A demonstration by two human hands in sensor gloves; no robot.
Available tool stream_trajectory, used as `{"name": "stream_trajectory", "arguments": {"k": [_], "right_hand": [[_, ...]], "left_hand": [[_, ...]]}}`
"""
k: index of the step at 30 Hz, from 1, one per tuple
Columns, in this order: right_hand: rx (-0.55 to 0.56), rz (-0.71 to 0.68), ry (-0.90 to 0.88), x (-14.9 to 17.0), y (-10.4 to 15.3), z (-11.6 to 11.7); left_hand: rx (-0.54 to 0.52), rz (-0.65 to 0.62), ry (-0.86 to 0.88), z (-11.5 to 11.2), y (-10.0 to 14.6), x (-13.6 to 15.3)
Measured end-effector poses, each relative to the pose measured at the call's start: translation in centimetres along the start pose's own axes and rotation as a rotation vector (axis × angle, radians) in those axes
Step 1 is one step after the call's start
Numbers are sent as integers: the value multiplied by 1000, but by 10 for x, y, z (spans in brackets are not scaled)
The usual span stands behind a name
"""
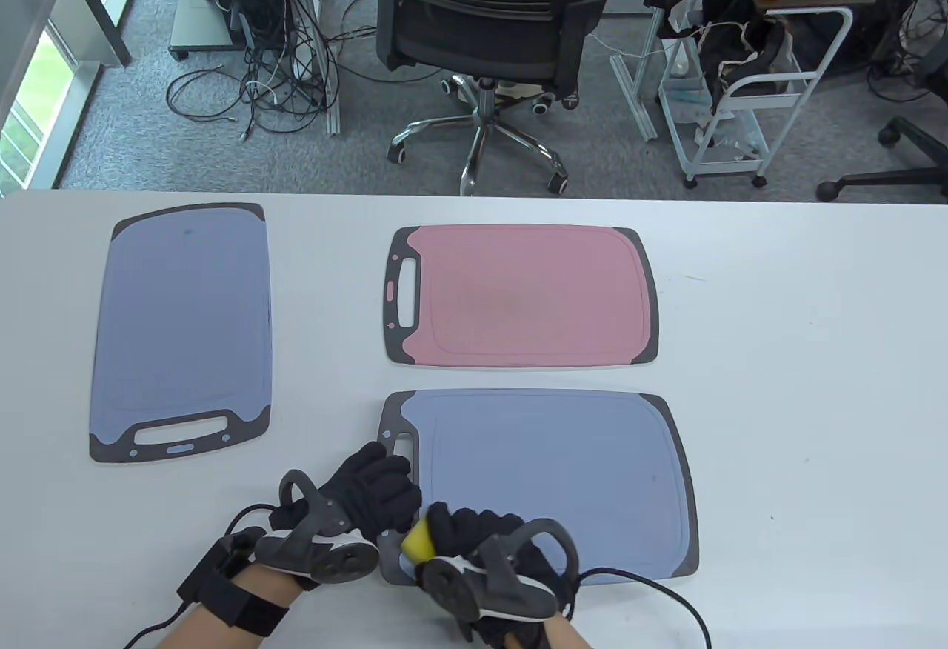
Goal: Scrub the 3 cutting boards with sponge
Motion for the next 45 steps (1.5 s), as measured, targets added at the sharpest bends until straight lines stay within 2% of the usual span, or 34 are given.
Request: {"name": "stream_trajectory", "arguments": {"k": [2,5,7,8,11,12,14,15,16,18,20,22,24,26,28,30,32,34,37,41,43,45], "right_hand": [[-34,34,20,10,2,1],[-57,235,3,65,18,12],[-73,400,11,115,39,21],[-96,522,2,150,57,28],[-153,813,-48,224,104,42],[-165,899,-54,244,119,47],[-152,970,-142,260,133,51],[-119,943,-179,256,127,49],[-119,931,-131,250,122,47],[-134,759,-55,219,96,40],[-106,552,-72,167,65,29],[-61,327,-98,93,32,14],[-21,181,-73,35,12,4],[11,105,1,2,0,-2],[-4,104,56,-5,-5,-4],[-16,132,-24,14,4,0],[-46,210,-13,42,18,7],[-60,300,32,84,41,15],[-99,524,-32,164,87,32],[-166,779,-4,249,138,47],[-190,876,-76,277,157,55],[-158,919,-140,289,165,54]], "left_hand": [[0,1,2,0,0,0],[0,-2,1,0,0,0],[1,-3,1,0,0,0],[2,-3,2,0,0,0],[5,-4,3,0,-1,-1],[6,-3,4,0,-1,-1],[1,-3,5,0,-1,-1],[-1,-2,5,0,-1,-1],[1,0,6,0,-1,-1],[2,1,4,-1,-1,-1],[3,6,3,-1,-1,0],[4,25,0,-1,-2,2],[5,40,-3,-1,-3,4],[-7,44,-6,0,-2,4],[-11,56,-7,0,0,6],[-17,57,-6,1,1,6],[-15,58,-6,0,0,6],[-12,60,-6,0,0,6],[-9,62,-5,0,0,7],[-15,58,-13,0,0,7],[-23,48,-37,1,0,5],[-30,24,-76,2,1,-1]]}}
Point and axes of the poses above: the tracker on the back of each hand, its own x axis roughly to the little-finger side, its own y axis roughly from the fingertips to the wrist, z = x × y, the point moved 3 cm from there along -y, roughly from the wrist to the fingertips, and after that the axes turned 5 degrees about z, right-handed, at the moved point
